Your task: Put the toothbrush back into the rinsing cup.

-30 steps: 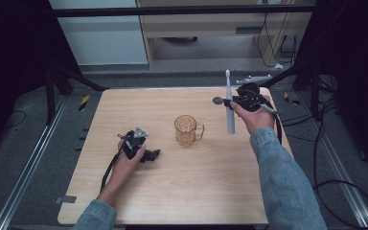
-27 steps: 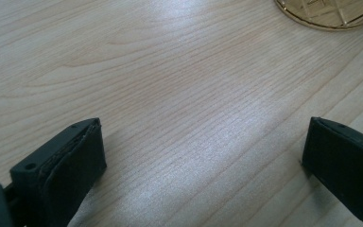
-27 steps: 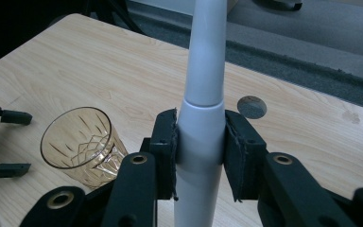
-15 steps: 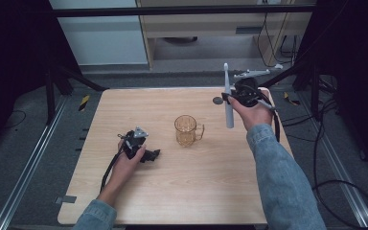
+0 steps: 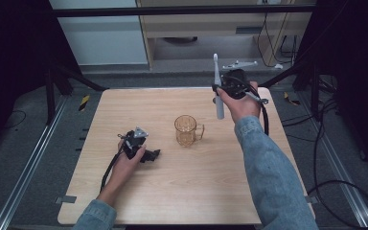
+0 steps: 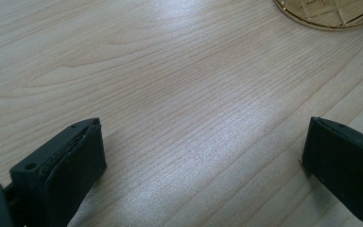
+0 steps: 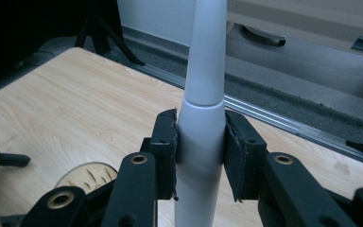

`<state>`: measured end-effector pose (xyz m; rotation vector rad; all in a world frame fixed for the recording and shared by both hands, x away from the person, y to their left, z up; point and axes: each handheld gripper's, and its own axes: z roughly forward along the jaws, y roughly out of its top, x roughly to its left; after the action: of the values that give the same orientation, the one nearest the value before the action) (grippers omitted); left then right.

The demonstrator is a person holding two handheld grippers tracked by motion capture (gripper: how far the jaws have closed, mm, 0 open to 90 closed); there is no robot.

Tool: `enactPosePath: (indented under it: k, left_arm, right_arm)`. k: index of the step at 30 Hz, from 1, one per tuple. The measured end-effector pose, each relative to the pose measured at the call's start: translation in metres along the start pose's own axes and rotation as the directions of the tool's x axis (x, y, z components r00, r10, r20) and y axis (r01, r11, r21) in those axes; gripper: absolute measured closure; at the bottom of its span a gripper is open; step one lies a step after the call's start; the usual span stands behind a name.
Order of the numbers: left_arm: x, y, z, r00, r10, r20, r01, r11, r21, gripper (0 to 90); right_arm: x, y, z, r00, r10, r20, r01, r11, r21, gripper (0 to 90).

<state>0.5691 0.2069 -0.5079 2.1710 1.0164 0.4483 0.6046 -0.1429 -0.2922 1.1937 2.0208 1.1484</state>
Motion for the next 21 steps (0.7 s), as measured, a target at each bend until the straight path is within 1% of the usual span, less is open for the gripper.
enactPosePath:
  k: [3,4,8,11,13,15,20,21]
  left_arm:
    - [0.0,0.0,0.0,1.0,0.0,0.0,0.0,1.0,0.0,0.0]
    - [0.0,0.0,0.0,1.0,0.0,0.0,0.0,1.0,0.0,0.0]
    - [0.0,0.0,0.0,1.0,0.001,0.0,-0.001,1.0,0.001,0.0]
    - [0.0,0.0,0.0,1.0,0.001,0.0,-0.001,1.0,0.001,0.0]
    - [0.0,0.0,0.0,1.0,0.001,0.001,-0.001,1.0,0.001,0.0]
    - [0.0,0.0,0.0,1.0,0.001,0.001,-0.001,1.0,0.001,0.0]
    - [0.0,0.0,0.0,1.0,0.002,0.001,-0.002,1.0,0.001,0.0]
    - [0.0,0.0,0.0,1.0,0.002,0.0,-0.002,1.0,0.001,0.0]
  right_arm:
    - [0.005,0.005,0.003,0.9997,-0.022,0.009,0.022,0.9997,-0.01,67.5]
    - [0.007,0.008,0.003,0.9998,-0.021,0.007,0.021,0.9996,-0.021,67.5]
    - [0.011,0.012,0.005,0.9996,-0.028,0.008,0.028,0.9991,-0.031,67.4]
    - [0.014,0.014,0.007,0.9997,-0.024,-0.002,0.024,0.9989,-0.04,67.4]
    - [0.015,0.014,0.009,0.9996,-0.027,0.001,0.027,0.9988,-0.04,67.4]
    - [0.016,0.016,0.01,0.9999,-0.014,-0.005,0.014,0.9988,-0.046,67.4]
    - [0.019,0.018,0.012,0.9998,-0.012,-0.013,0.011,0.9987,-0.049,67.4]
    - [0.02,0.019,0.012,0.9997,-0.017,-0.014,0.017,0.9985,-0.052,67.4]
